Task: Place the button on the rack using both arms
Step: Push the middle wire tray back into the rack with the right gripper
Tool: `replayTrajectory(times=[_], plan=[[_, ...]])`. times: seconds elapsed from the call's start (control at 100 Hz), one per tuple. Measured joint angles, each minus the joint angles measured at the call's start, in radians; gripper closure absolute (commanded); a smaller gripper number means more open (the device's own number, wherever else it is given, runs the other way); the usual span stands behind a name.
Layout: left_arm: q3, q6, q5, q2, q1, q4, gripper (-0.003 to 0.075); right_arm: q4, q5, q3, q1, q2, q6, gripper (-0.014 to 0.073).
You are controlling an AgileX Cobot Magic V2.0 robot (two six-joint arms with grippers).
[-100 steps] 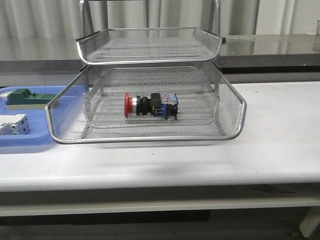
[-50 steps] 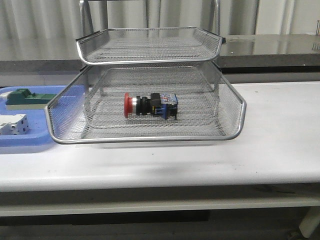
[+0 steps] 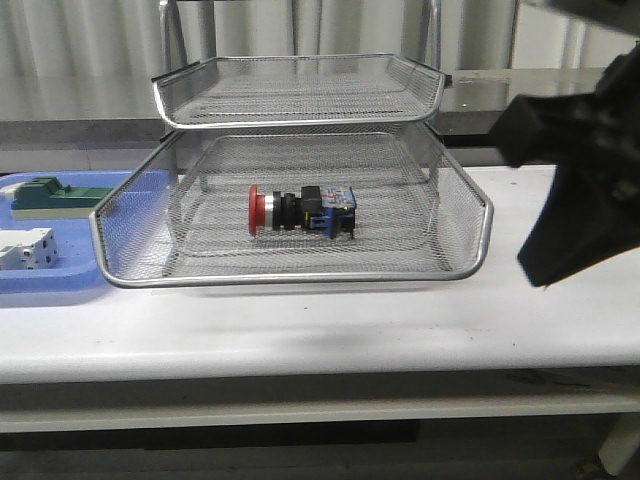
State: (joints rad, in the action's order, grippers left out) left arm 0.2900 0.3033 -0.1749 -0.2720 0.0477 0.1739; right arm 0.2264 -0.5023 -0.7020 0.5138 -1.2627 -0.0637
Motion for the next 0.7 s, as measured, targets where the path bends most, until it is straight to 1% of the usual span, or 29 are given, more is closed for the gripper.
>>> replayTrajectory(times=[0.23,0.37,0.52,0.7], plan=[[0.0,0.0,0.0,0.0,0.0,0.0,0.0716,0.006,0.107,0.0,0.103,-0.125,0.0,0.066],[0.0,0.0,0.0,0.0,0.0,0.0,0.0716,0.006,0.169,0.0,0.148,-0.174,0.001,0.066],[0.0,0.0,0.0,0.0,0.0,0.0,0.0716,0.006,0.232,0.0,0.17,-0.216,0.001,0.066],[0.0,0.0,0.0,0.0,0.0,0.0,0.0716,0.008,0.284,-0.002,0.17,-0.255,0.001,0.066]])
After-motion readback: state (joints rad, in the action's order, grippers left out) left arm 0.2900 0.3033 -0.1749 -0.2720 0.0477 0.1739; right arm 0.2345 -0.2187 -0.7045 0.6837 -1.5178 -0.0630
